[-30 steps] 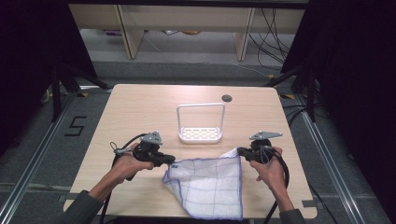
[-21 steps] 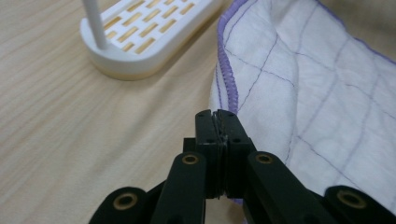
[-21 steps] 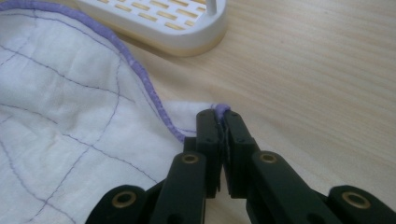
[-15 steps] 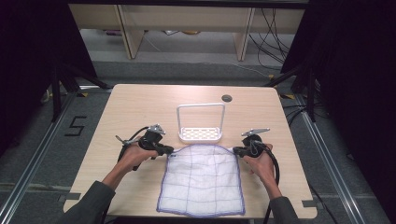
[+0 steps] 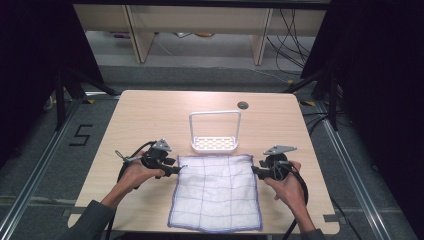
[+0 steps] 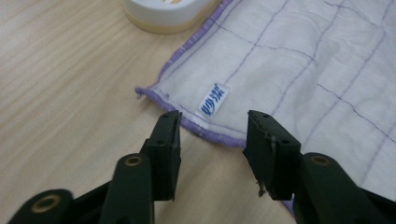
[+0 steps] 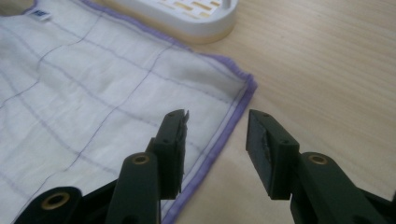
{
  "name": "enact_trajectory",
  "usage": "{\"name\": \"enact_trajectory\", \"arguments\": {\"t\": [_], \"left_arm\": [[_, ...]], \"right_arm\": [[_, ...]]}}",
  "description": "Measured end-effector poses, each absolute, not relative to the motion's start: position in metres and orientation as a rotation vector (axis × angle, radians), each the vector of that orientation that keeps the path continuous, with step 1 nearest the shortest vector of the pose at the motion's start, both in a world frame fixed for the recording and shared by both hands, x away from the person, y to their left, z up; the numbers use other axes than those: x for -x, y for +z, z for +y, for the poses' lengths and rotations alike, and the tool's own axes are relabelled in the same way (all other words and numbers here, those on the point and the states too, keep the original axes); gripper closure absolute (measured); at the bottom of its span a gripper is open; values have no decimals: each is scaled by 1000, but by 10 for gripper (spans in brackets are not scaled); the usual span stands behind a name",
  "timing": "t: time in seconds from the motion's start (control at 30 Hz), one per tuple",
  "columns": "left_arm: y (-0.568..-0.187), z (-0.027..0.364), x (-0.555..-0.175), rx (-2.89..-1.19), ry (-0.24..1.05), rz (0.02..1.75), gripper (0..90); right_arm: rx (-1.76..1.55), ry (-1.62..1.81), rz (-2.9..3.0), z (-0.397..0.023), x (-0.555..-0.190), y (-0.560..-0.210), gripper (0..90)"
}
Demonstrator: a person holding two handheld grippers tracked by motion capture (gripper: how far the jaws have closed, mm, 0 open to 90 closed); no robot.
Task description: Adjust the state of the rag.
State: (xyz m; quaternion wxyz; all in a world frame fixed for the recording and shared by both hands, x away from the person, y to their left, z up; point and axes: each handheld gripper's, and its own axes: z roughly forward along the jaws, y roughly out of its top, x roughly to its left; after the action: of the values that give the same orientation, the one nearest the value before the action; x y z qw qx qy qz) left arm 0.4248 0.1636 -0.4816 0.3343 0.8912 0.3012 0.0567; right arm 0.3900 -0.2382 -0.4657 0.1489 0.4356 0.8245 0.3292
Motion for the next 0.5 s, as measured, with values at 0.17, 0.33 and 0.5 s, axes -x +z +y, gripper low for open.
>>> {"name": "enact_trajectory", "arguments": {"t": [0.17, 0.33, 0.5], "left_arm": [[-483, 168, -409, -2274, 146, 828, 463], [-485, 177, -414, -2230, 191, 901, 420], [-487, 179, -417, -2221, 210, 944, 383]], "right_arm": [[-1270, 989, 2334, -242, -379, -469, 552], [-1290, 932, 2359, -247, -384, -469, 540], [-1304, 940, 2353, -244, -389, -474, 516]]}}
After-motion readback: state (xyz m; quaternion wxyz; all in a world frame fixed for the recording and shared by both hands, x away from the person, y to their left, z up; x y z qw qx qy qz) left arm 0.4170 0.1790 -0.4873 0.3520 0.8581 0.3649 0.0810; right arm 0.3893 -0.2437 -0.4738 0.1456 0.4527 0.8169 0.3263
